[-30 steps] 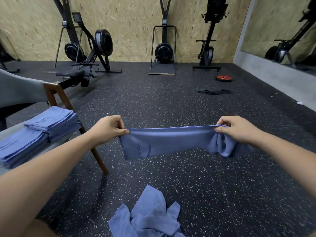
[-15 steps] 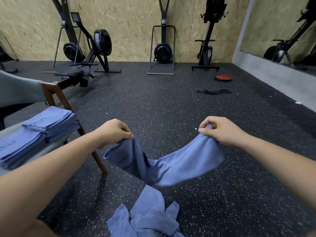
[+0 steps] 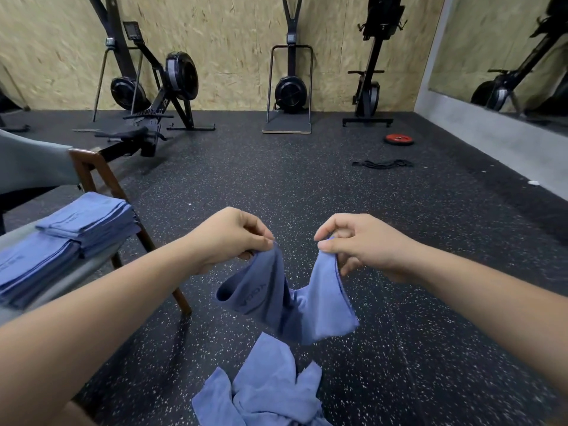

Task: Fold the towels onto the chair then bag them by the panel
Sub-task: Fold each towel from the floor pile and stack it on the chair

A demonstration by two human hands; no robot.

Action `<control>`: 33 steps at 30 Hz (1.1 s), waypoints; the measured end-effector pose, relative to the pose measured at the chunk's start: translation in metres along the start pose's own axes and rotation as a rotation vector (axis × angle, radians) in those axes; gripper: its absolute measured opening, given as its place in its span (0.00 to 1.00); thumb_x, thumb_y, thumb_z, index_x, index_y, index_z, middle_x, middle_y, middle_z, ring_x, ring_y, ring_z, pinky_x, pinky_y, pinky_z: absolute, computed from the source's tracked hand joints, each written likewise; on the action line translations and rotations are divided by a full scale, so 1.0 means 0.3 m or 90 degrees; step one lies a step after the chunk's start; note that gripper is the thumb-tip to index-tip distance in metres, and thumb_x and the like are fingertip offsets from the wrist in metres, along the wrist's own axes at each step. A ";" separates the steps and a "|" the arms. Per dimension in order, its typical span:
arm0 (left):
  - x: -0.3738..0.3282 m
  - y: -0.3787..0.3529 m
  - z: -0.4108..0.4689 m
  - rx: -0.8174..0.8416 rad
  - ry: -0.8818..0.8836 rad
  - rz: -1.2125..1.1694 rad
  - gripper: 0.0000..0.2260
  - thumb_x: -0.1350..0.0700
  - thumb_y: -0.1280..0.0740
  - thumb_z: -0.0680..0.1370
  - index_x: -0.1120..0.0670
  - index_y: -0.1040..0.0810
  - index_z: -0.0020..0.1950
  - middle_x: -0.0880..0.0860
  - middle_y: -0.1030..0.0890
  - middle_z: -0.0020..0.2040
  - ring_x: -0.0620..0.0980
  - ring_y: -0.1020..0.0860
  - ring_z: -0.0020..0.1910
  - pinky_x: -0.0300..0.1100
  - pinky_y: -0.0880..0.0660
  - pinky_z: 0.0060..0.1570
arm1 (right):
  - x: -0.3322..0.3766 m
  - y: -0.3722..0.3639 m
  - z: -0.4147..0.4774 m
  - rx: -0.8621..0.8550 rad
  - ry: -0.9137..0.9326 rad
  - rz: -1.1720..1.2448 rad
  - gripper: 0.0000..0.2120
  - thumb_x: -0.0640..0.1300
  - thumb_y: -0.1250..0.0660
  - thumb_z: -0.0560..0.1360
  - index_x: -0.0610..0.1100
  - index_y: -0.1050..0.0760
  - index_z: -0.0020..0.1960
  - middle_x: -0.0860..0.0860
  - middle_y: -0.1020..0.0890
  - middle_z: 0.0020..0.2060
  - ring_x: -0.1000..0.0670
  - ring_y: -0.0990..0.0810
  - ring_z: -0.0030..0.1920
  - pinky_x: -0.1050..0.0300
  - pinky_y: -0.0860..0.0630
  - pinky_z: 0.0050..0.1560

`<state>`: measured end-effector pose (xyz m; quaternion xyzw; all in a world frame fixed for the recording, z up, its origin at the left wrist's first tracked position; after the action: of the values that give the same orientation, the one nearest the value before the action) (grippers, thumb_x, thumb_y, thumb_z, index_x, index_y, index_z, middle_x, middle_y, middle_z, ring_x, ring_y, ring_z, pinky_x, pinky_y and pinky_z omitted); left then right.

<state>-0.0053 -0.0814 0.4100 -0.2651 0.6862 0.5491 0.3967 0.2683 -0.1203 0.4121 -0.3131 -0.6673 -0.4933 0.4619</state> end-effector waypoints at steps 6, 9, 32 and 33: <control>-0.076 -0.045 -0.041 -0.010 -0.055 -0.041 0.06 0.60 0.19 0.74 0.56 0.14 0.48 0.54 0.15 0.37 0.47 0.23 0.35 0.39 0.27 0.35 | 0.037 -0.067 -0.020 0.040 -0.010 0.079 0.06 0.35 0.30 0.83 0.34 0.21 0.59 0.50 0.17 0.35 0.55 0.22 0.30 0.49 0.19 0.44; -0.105 -0.059 -0.064 -0.010 -0.076 -0.043 0.08 0.60 0.19 0.73 0.55 0.15 0.48 0.55 0.14 0.37 0.47 0.23 0.34 0.37 0.28 0.34 | 0.048 -0.091 -0.018 0.027 -0.012 0.113 0.07 0.33 0.34 0.83 0.32 0.20 0.57 0.46 0.18 0.37 0.50 0.19 0.35 0.51 0.17 0.44; -0.195 -0.095 -0.159 -0.019 -0.223 0.070 0.17 0.66 0.29 0.74 0.47 0.22 0.57 0.42 0.12 0.46 0.42 0.22 0.37 0.38 0.25 0.42 | 0.030 -0.072 -0.008 -0.075 0.192 -0.109 0.09 0.41 0.25 0.79 0.49 0.24 0.54 0.48 0.12 0.47 0.44 0.13 0.51 0.42 0.18 0.59; -0.197 -0.096 -0.161 -0.020 -0.233 0.071 0.19 0.66 0.29 0.74 0.46 0.24 0.58 0.42 0.12 0.48 0.44 0.22 0.39 0.37 0.25 0.42 | 0.033 -0.073 -0.009 -0.081 0.194 -0.103 0.10 0.40 0.25 0.79 0.48 0.23 0.56 0.48 0.12 0.47 0.44 0.13 0.51 0.44 0.19 0.59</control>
<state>0.0377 -0.1396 0.4477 -0.1285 0.6074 0.6200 0.4797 0.2462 -0.1303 0.4133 -0.2088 -0.5801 -0.6119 0.4954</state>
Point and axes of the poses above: each hand's wrist, its own z-axis towards the middle knuckle, its own y-axis out of the back of the hand, x = y × z, the point moved 1 cm from there along z, towards the middle knuckle
